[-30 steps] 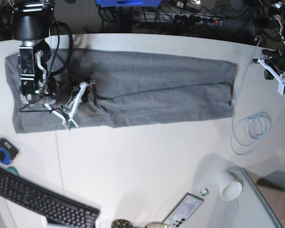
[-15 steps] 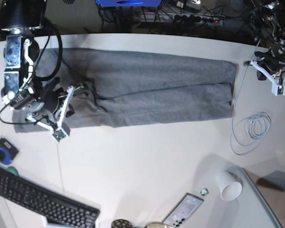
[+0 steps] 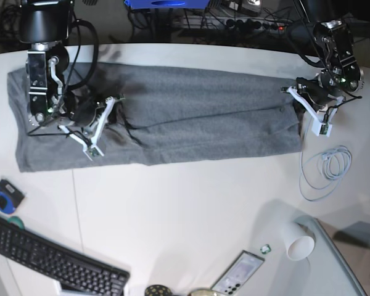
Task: Layout the t-shirt on the table in an organized manner, then fold the t-shirt properly
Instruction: 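Fold the strip end held by the left gripper toward the right gripper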
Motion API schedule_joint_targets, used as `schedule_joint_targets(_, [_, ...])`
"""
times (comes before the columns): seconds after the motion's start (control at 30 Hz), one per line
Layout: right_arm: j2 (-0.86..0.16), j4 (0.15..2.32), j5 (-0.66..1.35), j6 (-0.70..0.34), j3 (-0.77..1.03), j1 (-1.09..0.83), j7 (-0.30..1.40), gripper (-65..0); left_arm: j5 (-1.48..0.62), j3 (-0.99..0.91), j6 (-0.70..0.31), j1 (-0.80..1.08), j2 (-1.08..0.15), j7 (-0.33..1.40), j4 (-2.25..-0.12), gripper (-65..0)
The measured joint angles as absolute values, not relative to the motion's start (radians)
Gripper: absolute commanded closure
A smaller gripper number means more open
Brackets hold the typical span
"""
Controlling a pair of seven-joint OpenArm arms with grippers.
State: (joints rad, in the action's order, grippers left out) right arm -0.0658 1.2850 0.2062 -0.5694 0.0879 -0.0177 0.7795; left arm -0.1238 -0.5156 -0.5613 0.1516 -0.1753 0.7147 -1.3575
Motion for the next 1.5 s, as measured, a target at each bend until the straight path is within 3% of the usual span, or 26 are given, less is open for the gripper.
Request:
schedule_joint_targets(0.13, [-0.091,1.311,0.197,-0.569,0.09,-0.012,0.784,-0.8,-0.139,-0.51,-0.571,0.178,-0.207,0.716,-1.436,0.0])
schedule_joint_targets(0.33, [-0.084,1.542,0.201,-0.569,0.168,-0.077,0.785,-0.8,-0.14,-0.612,-0.57,0.213,-0.224,0.718,-1.535,0.0])
schedule_joint_targets(0.5, [-0.084,1.67,0.204,-0.569,0.17,-0.15,0.784,-0.8,-0.316,-0.702,-0.6,0.213,-0.242,0.722,-1.445,0.0])
schedule_joint_targets(0.53, [-0.085,1.679,0.203,-0.569,0.17,-0.161,0.783,-0.8,-0.35,-0.707,-0.616,0.216,-0.251,0.72,-1.42,-7.2])
schedule_joint_targets(0.63, [-0.091,1.681,0.2,-0.569,0.171,-0.176,0.786,-0.8,-0.403,-0.712,-0.651,0.212,-0.261,0.72,-1.356,-45.3])
schedule_joint_targets(0.7, [-0.091,1.681,0.202,-0.569,0.17,-0.178,0.785,-0.8,-0.429,-0.71,-0.691,0.208,-0.258,0.722,-1.337,-64.5])
schedule_joint_targets(0.83, [-0.091,1.681,0.201,-0.569,0.17,-0.178,0.785,-0.8,-0.42,-0.712,-0.689,0.161,-0.238,0.719,-1.29,-65.0])
schedule_joint_targets(1.0, [-0.091,1.68,0.201,-0.569,0.168,-0.178,0.785,-0.8,-0.423,-0.71,-0.69,0.154,-0.223,0.723,-1.295,-39.0])
schedule_joint_targets(1.13, [-0.09,1.67,0.202,-0.569,0.168,-0.178,0.78,-0.8,-0.425,-0.714,-0.689,0.153,-0.193,0.718,-1.359,-31.3])
schedule_joint_targets(1.23, [-0.094,1.639,0.198,-0.569,0.171,-0.178,0.783,-0.8,-0.429,-0.709,-0.69,0.153,-0.185,0.717,-1.333,-35.5])
schedule_joint_targets(1.37, [-0.09,1.636,0.202,-0.569,0.17,-0.176,0.781,-0.8,-0.415,-0.713,-0.689,0.15,-0.186,0.725,-1.272,-47.9])
schedule_joint_targets(1.5, [-0.094,1.636,0.201,-0.569,0.171,-0.176,0.782,-0.8,-0.422,-0.712,-0.689,0.13,-0.186,0.717,-1.247,-51.8])
